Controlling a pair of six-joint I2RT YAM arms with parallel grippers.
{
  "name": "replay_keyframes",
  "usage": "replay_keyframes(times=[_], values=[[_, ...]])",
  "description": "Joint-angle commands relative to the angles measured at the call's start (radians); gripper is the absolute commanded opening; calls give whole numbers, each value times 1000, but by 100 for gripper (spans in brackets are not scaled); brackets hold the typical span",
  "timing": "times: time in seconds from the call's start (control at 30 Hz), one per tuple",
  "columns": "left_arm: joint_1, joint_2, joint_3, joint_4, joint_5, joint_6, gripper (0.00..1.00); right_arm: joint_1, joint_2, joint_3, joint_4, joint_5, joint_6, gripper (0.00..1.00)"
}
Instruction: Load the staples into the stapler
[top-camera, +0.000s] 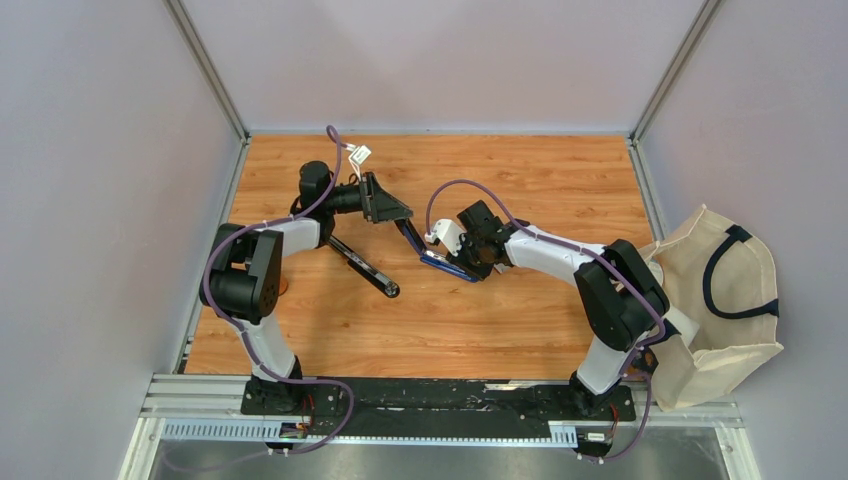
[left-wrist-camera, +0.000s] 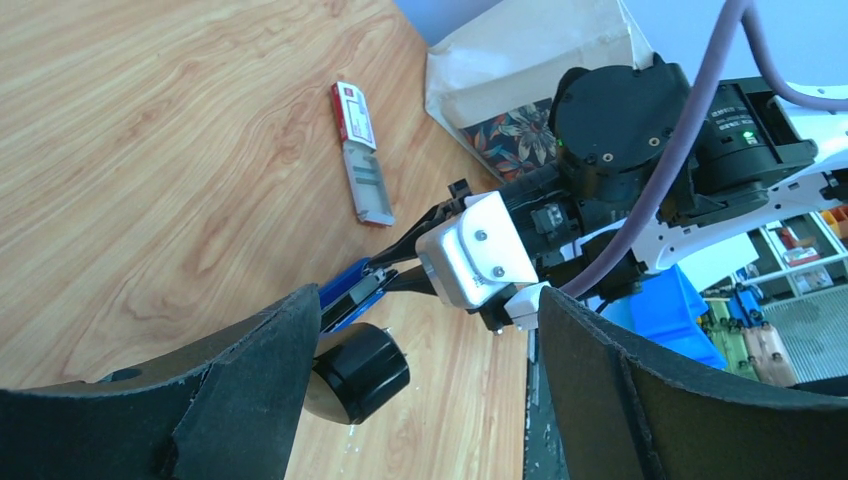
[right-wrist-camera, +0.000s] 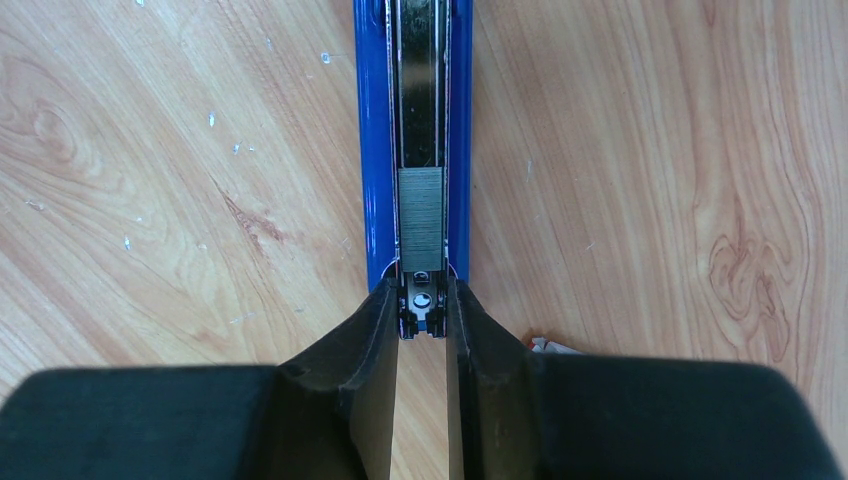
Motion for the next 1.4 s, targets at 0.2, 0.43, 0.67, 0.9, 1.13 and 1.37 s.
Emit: replay_keyframes(times=[0.2,0.43,0.67,0.9,1.13,1.37], values=[[11,-144,-9,-220,-116,242,88,8,60,-13,18,26,-33,12],[-44,-104,79,-468,-118,398,88,14,60,-11,18,38,-34,12],[-58,-85,83,-453,-103,376,88,14,67,-13,23,36,-39,12],[-87,-108,53,-303,-39,304,88,15,63,-13,21,38,-39,12],[-89,-82,5,36,40,42,88,15,62,-11,23,41,-38,12],[-63,-67,2,104,38,-6,88,15,30,-17,23,18,-36,12]])
